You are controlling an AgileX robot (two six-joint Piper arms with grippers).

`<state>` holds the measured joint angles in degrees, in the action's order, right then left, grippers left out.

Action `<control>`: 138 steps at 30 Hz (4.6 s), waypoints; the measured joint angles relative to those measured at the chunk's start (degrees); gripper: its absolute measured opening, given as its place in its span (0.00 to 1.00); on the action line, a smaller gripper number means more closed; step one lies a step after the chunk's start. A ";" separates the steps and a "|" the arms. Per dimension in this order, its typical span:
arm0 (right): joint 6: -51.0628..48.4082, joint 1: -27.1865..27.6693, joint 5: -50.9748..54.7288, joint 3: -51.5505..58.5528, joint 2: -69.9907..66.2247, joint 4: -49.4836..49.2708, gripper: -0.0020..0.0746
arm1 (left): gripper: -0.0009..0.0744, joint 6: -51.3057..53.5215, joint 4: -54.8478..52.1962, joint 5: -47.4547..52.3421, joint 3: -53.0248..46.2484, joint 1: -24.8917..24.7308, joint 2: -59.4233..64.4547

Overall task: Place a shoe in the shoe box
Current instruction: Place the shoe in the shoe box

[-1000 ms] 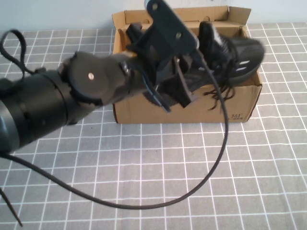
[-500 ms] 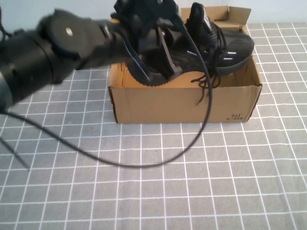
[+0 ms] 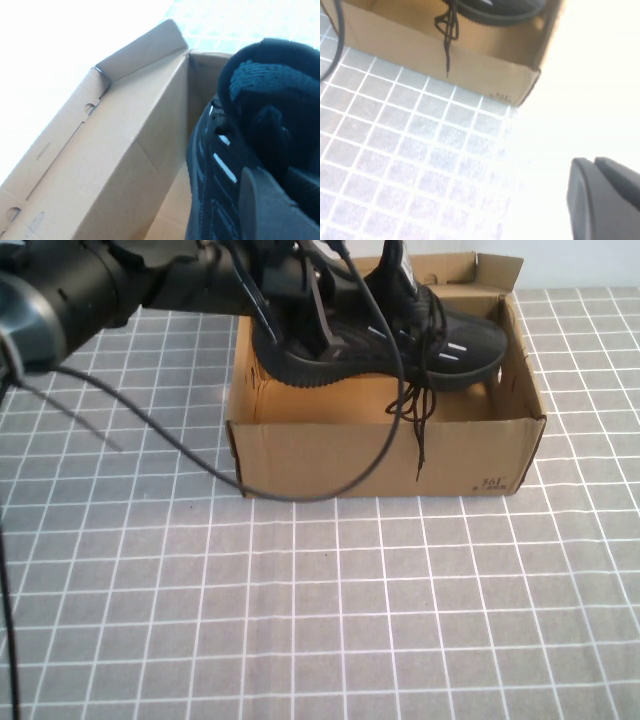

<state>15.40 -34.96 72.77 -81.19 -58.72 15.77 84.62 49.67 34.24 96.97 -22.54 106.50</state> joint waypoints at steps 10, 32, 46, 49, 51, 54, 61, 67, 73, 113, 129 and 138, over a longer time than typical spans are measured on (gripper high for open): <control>3.58 0.00 0.00 5.39 6.55 0.20 0.01 | 0.09 7.71 11.18 8.19 9.30 3.73 10.23; 4.91 0.00 -0.09 6.10 6.55 -1.17 0.00 | 0.08 20.19 24.03 4.75 11.86 6.57 21.32; 6.28 0.00 -0.09 12.25 6.55 -2.60 0.01 | 0.08 23.54 25.11 3.51 12.00 6.57 23.50; 6.28 0.00 -0.09 12.25 6.55 -2.60 0.01 | 0.09 23.54 25.11 2.78 12.00 6.57 23.50; 6.28 0.00 -0.09 12.25 6.55 -2.60 0.01 | 0.14 22.43 25.23 1.80 12.00 6.57 23.50; 6.28 0.00 -0.09 12.25 6.55 -2.68 0.01 | 0.32 20.81 26.05 -0.11 12.00 6.57 23.50; 6.32 0.00 -0.09 12.25 6.55 -2.68 0.01 | 0.61 10.24 26.43 -1.73 12.26 6.57 22.06; 6.32 0.00 -0.23 12.25 6.55 -2.68 0.01 | 0.61 -14.63 16.96 -1.35 12.26 6.57 16.25; 6.03 0.00 -2.16 12.25 6.55 -2.68 0.01 | 0.55 -46.78 -9.70 3.88 12.35 5.06 10.20; 0.74 0.00 -5.39 15.23 6.55 -2.57 0.01 | 0.54 -97.94 -61.48 12.23 12.35 -5.68 12.49; -0.70 0.00 -5.47 15.23 6.55 -3.28 0.01 | 0.54 -103.29 -67.72 9.00 12.35 -5.68 13.96; -2.37 0.00 -5.47 15.23 6.55 -5.02 0.01 | 0.54 -103.87 -68.32 8.42 12.35 -5.68 16.22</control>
<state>13.03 -34.96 67.30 -65.97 -52.17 10.75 -19.25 -18.65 42.67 109.31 -28.23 122.71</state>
